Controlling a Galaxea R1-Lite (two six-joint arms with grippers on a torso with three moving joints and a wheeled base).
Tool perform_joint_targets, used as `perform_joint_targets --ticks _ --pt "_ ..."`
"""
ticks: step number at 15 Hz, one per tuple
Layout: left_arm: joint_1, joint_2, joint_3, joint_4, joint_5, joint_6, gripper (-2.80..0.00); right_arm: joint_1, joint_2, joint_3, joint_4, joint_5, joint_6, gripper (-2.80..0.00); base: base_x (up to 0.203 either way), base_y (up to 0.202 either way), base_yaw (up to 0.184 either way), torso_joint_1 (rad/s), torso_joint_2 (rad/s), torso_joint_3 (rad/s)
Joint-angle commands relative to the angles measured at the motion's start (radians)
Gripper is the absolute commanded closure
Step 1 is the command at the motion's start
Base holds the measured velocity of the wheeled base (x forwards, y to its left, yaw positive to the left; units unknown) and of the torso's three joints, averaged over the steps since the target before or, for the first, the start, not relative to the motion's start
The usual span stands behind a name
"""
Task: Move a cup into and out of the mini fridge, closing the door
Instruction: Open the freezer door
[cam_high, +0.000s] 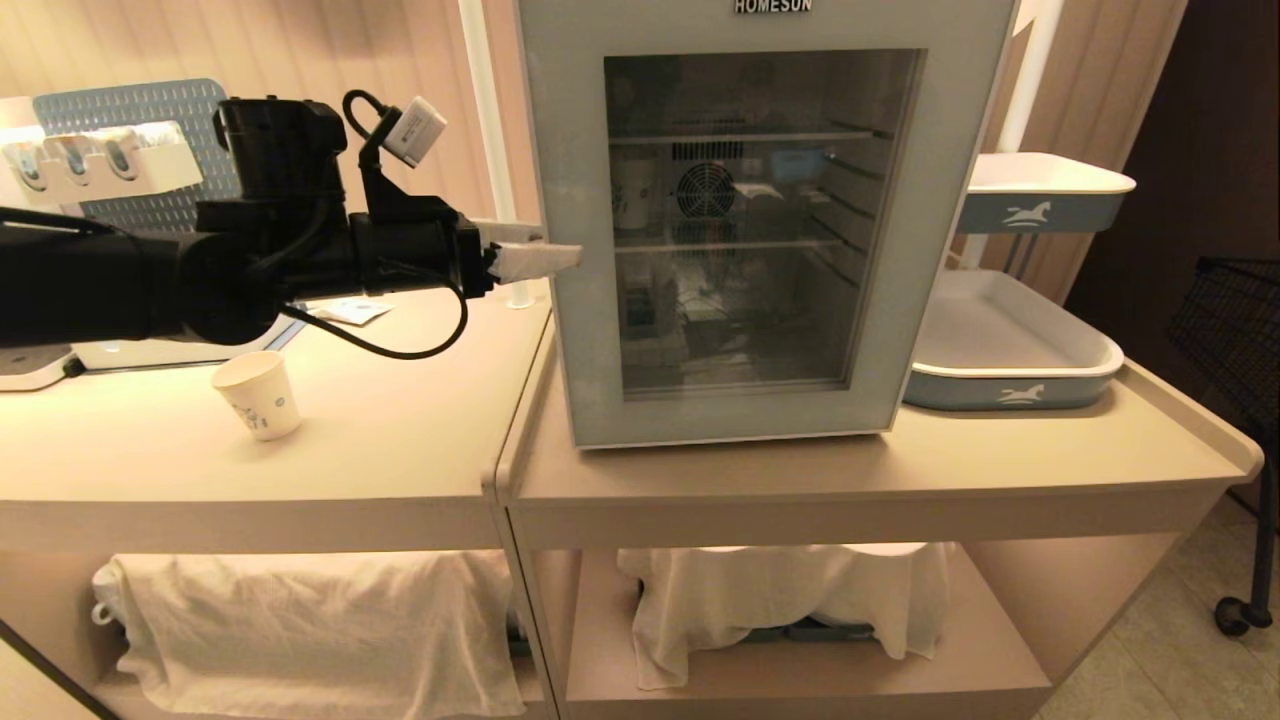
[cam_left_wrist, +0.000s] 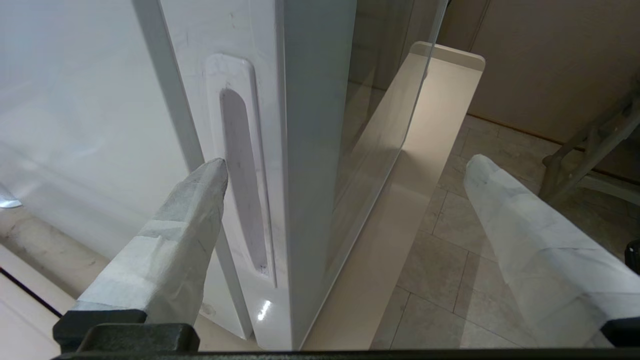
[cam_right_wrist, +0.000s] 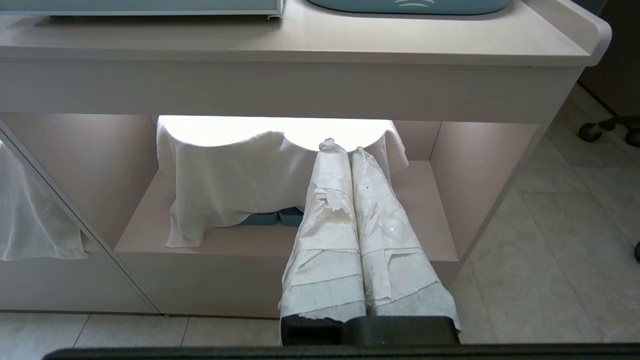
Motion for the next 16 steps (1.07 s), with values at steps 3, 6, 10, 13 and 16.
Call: perform_joint_targets --ticks 3,6,10,13,16 --pt "-0.005 -0.028 0.041 -0.002 -0.005 0.0 -2.8 0.0 0.0 0.0 0.0 0.0 0.0 0.0 0.0 0.0 0.0 0.0 0.0 0.0" --pt "-0.009 -0.033 0.041 -0.001 -0.005 -0.008 -2.8 0.0 0.0 0.0 0.002 0.0 0.0 0.0 0.0 0.0 0.0 0.0 0.0 0.0" --pt "-0.03 -0.046 0.053 -0.002 -0.005 -0.016 -2.8 0.0 0.0 0.0 0.0 0.0 0.0 0.0 0.0 0.0 0.0 0.0 0.0 0.0" --pt "-0.033 -0.036 0.044 -0.005 -0.004 -0.014 -2.8 0.0 0.0 0.0 0.0 0.0 0.0 0.0 0.0 0.0 0.0 0.0 0.0 0.0" --pt "-0.033 -0.03 0.042 -0.005 0.01 -0.014 -2.8 0.0 0.0 0.0 0.0 0.0 -0.002 0.0 0.0 0.0 0.0 0.0 0.0 0.0"
